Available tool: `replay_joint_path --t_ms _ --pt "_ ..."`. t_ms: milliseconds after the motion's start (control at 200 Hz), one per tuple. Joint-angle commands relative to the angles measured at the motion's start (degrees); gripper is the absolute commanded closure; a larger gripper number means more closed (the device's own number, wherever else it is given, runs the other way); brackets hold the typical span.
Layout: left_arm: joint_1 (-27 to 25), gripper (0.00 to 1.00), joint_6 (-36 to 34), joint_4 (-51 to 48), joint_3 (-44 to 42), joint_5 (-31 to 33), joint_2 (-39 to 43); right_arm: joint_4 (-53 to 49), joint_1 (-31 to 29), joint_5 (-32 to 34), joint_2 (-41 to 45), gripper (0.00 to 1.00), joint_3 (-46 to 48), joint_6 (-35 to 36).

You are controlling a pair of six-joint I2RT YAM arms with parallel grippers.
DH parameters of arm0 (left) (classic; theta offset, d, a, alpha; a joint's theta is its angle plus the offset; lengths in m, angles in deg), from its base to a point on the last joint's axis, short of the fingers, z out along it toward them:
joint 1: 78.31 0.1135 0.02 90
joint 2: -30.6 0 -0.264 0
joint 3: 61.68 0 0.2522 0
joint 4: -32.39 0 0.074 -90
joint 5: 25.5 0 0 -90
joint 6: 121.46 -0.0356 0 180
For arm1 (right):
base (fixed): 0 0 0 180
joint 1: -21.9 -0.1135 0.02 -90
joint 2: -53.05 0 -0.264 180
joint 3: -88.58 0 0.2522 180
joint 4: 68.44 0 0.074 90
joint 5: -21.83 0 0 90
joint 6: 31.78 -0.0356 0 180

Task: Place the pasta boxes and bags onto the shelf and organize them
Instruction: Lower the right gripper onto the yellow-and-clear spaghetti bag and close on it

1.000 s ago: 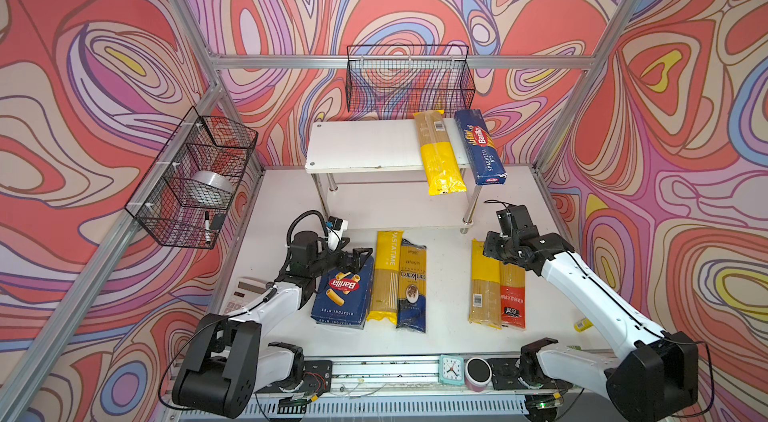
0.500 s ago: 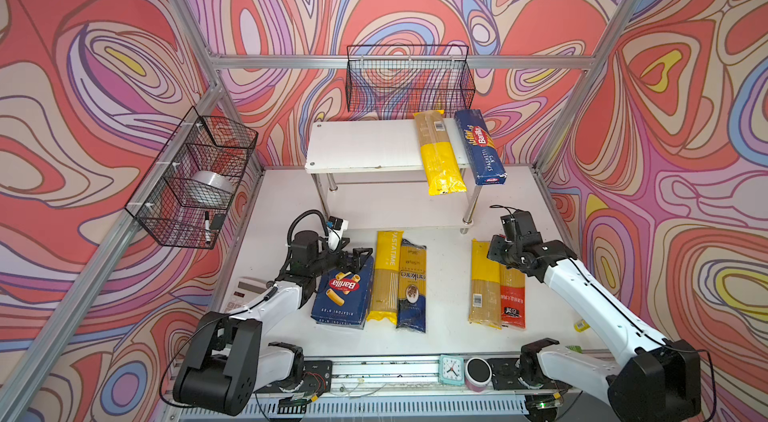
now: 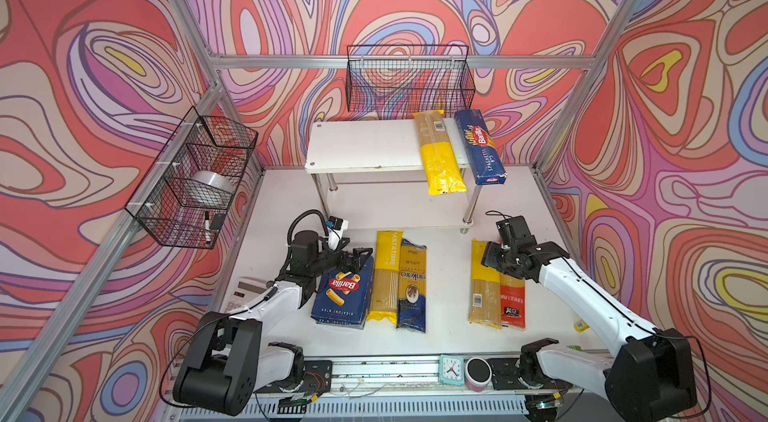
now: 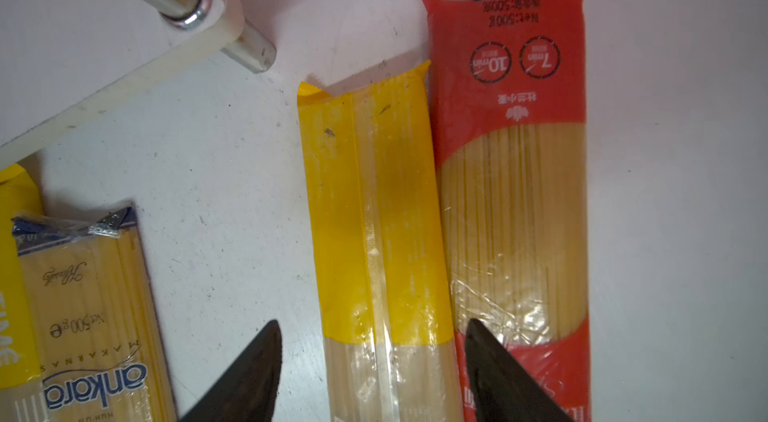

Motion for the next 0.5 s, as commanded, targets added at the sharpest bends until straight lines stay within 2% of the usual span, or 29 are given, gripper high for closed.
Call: replay_joint_path --t_ms 0,165,496 --pt "-0.3 0.0 -0.1 -0.1 1.2 -0.9 -0.2 -1.0 0.4 -1.9 -0.3 0.26 2.0 -1.2" --pt "-0.3 0.0 0.0 0.5 1.3 -1.7 -0.6 -2.6 0.3 -1.9 -1.4 0.22 3.0 -2.4" --pt "-0.3 0.0 -0.1 0.1 1.8 -2.2 -1.3 0.8 0.3 -4.6 -1.7 0.15 7.4 -4.1"
